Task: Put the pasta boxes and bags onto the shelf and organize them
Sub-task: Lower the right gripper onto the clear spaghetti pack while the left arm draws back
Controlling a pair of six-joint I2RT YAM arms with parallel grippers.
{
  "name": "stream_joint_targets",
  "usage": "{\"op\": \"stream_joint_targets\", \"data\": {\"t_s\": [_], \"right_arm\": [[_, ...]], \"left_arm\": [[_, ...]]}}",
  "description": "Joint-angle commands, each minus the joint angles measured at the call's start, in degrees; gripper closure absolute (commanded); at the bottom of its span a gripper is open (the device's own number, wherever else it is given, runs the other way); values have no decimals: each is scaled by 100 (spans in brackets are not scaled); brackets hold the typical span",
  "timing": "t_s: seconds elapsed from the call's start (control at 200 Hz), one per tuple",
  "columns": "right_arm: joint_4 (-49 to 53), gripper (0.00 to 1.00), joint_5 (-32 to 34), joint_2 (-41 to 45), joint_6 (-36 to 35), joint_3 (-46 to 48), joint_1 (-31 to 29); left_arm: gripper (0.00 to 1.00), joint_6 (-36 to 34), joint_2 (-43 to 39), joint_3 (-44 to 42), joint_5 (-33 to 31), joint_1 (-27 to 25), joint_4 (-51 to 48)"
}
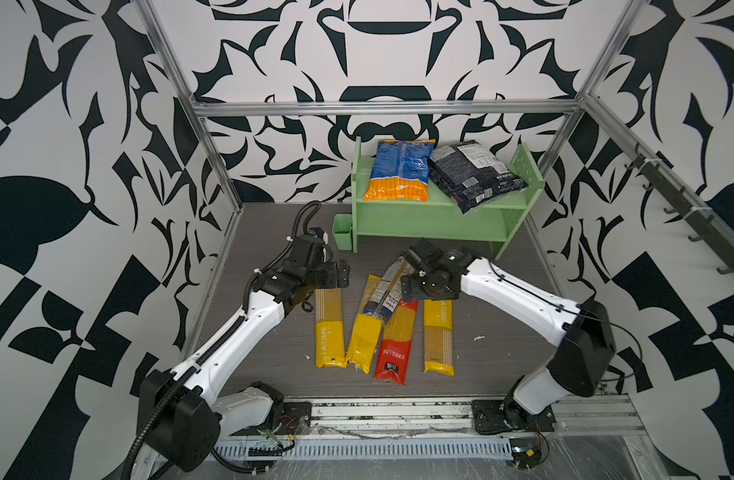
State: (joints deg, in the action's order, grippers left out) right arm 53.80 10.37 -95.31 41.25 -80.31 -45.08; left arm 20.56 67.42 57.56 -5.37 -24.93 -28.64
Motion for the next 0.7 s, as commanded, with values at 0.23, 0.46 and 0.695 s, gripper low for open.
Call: {"op": "stream_joint_targets", "data": {"t_s": [0.23, 0.46, 0.695], "right_arm": [[98, 0, 142, -1857, 1376, -1676, -756], [632, 0, 437, -2316, 1900, -2252, -803], [880, 0, 446, -2561, 2053, -2391, -810]], "left_arm": [[1, -322, -1327, -14, -180, 515, -1151], [1, -25, -2138, -332, -189, 516, -1368], [1, -167, -2250, -221, -287, 515, -1653]]}}
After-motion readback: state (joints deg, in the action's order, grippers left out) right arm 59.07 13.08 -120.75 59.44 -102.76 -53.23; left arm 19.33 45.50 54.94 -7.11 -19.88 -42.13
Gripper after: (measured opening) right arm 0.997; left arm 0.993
